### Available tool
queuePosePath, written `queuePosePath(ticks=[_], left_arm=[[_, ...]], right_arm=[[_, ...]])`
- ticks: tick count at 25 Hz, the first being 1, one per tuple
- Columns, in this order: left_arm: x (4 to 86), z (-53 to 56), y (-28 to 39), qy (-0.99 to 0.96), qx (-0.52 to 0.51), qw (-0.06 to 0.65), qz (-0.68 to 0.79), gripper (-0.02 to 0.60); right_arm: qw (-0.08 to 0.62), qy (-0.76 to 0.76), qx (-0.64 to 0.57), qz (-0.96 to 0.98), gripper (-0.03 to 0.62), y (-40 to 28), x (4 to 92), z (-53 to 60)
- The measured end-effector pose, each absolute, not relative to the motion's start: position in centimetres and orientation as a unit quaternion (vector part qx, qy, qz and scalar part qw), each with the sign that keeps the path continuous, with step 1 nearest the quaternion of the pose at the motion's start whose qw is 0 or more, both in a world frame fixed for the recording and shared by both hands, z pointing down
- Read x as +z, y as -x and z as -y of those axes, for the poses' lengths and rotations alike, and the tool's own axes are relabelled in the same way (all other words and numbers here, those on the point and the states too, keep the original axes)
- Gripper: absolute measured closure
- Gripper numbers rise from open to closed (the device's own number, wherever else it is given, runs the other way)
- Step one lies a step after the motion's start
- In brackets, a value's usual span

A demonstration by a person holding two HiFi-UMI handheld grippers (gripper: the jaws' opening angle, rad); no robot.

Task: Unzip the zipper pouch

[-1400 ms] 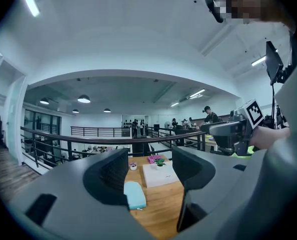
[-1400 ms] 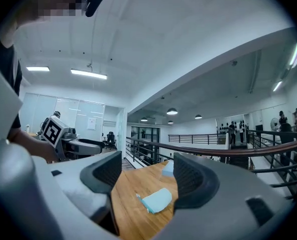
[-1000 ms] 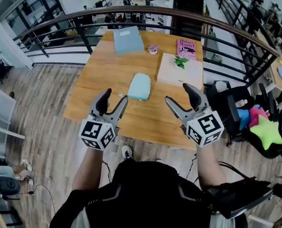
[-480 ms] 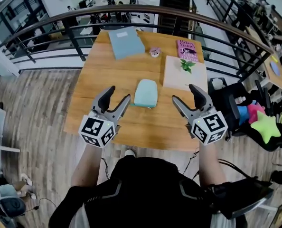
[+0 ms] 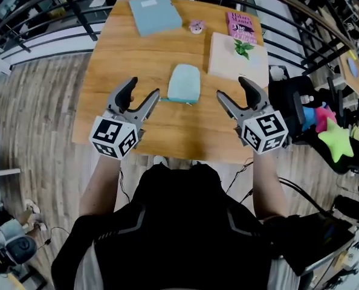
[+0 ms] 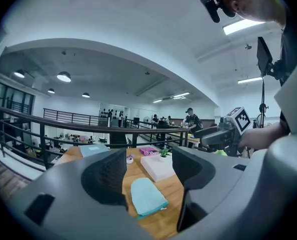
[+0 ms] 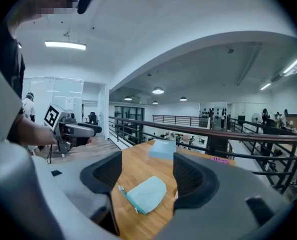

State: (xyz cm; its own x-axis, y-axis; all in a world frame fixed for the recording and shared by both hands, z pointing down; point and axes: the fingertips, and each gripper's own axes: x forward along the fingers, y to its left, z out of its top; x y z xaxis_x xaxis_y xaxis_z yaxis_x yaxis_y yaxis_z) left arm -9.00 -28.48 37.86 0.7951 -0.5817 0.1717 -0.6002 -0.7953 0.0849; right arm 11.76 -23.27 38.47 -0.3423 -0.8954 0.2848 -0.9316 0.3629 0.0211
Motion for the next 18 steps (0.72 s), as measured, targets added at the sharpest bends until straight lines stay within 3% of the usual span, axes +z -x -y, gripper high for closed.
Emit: queuePosePath(ticks=[8, 12, 18], left_arm=[[45.3, 26.9, 7.6, -0.917, 0.102, 0.133, 0.362, 0.295], [49.1, 25.4, 6.7, -0.903, 0.127, 0.170, 0.375, 0.293], [53.5, 23.1, 6.1, -0.880, 0.149, 0.208, 0.401, 0.293]], right_arm=[[0.186, -0.469, 0.114, 0.856, 0.320, -11.7, 48.1, 25.3], [0.210, -0.426, 0.121, 0.872, 0.376, -11.3, 52.1, 26.4], [0.277, -0.356, 0.122, 0.884, 0.379, -10.0, 58.5, 27.1]])
